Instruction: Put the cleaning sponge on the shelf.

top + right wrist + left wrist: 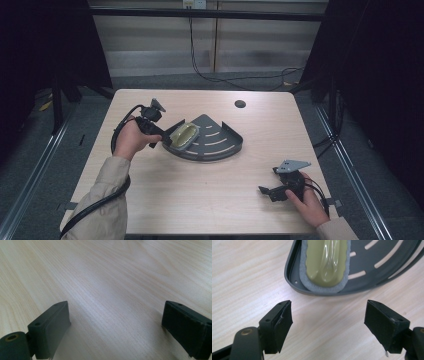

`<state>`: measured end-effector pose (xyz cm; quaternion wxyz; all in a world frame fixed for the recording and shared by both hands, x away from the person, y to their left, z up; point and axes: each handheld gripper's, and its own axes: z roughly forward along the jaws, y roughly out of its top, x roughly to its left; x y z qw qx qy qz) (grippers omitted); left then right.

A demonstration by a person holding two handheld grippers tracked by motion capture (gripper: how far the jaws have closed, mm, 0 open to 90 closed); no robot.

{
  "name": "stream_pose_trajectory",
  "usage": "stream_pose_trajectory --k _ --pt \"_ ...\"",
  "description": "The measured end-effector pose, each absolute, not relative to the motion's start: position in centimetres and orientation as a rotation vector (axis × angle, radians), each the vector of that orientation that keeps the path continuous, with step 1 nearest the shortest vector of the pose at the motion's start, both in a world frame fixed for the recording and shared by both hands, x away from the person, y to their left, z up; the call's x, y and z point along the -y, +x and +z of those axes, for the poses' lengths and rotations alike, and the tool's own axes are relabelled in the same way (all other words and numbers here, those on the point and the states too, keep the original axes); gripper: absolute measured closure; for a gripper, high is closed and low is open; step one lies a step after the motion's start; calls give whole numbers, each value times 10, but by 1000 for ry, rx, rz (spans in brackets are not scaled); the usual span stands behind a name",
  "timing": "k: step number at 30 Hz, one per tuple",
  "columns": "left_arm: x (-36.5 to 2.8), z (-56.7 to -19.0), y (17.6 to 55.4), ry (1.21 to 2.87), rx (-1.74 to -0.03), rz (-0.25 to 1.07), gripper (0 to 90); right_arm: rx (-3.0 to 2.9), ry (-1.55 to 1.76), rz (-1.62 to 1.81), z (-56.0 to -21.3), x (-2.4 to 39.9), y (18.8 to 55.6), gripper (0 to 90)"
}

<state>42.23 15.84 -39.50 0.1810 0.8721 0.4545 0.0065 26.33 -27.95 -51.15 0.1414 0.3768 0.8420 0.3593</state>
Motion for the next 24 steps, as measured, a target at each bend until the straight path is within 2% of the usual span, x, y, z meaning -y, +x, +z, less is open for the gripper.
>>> stream_pose_trajectory --k 24 --pt "-189 -419 384 2464 -1258 -30 220 -2432 1082 1036 -512 280 263 73"
